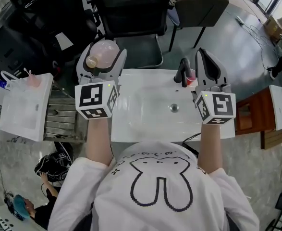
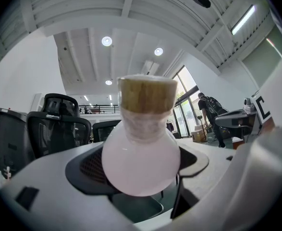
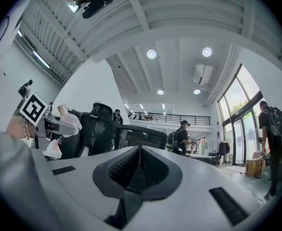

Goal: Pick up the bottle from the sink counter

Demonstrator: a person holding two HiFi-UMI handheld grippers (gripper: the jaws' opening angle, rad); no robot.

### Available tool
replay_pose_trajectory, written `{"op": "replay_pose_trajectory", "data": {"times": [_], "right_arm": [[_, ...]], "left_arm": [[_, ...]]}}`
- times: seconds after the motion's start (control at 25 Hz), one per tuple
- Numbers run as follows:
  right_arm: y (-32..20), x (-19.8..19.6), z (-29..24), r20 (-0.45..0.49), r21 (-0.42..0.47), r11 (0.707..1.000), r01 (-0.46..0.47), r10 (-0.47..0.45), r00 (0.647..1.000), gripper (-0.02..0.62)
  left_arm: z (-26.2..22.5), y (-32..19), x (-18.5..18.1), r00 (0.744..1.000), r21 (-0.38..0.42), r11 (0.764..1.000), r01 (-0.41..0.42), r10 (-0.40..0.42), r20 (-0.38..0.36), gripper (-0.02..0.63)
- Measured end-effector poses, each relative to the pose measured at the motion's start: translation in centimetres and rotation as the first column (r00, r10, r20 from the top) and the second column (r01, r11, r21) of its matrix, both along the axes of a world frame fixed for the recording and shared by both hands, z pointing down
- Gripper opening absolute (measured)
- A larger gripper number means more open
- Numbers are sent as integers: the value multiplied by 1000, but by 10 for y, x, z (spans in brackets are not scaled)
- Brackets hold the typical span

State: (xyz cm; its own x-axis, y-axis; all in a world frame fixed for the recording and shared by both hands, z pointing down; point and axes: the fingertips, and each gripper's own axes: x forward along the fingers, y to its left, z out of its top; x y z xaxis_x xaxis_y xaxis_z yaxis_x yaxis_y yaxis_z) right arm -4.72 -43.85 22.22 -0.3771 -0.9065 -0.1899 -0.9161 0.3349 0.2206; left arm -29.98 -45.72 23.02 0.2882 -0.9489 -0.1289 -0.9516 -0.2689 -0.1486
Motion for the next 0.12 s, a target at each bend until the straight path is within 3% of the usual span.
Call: {"op": "replay_pose_trajectory", "data": {"times": [0.12], "right_arm": [[-3, -2, 0, -1, -3, 1000, 1, -1, 1000, 35]], "left_arm": [[-1, -4, -1, 1000, -2, 1000, 3, -3, 3, 401]]}}
